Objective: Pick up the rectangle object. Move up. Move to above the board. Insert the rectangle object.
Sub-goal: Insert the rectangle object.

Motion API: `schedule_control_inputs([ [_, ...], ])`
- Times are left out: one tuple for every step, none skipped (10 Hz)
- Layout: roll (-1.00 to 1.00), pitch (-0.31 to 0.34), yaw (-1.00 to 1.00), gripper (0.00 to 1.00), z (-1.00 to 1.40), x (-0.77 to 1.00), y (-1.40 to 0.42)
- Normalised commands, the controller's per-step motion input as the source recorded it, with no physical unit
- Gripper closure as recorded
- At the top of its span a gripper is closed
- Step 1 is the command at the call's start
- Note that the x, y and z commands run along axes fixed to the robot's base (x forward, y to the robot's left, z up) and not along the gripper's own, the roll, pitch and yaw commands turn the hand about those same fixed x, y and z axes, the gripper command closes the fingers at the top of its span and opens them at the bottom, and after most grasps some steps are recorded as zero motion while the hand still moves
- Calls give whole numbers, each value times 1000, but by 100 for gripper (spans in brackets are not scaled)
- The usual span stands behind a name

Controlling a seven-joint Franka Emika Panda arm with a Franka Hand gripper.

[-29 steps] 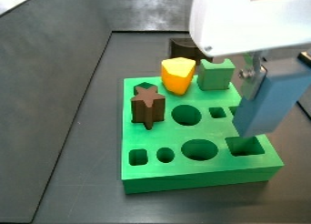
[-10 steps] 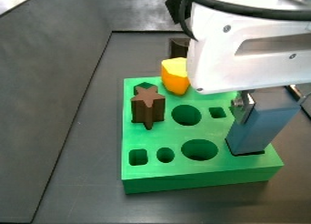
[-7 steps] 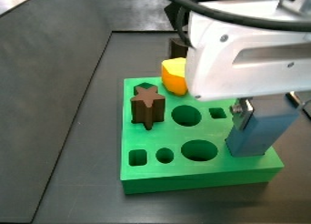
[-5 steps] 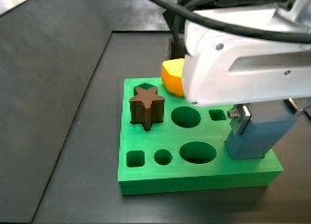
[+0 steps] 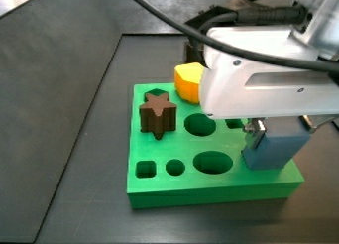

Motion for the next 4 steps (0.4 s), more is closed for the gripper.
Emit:
schedule_control_inputs([
  [10, 394, 0, 100, -471, 789, 223],
  [94, 340, -117, 100, -506, 723, 220],
  [-83, 104, 0, 100, 0, 60, 86],
  [0, 37, 0, 100, 0, 37, 0],
])
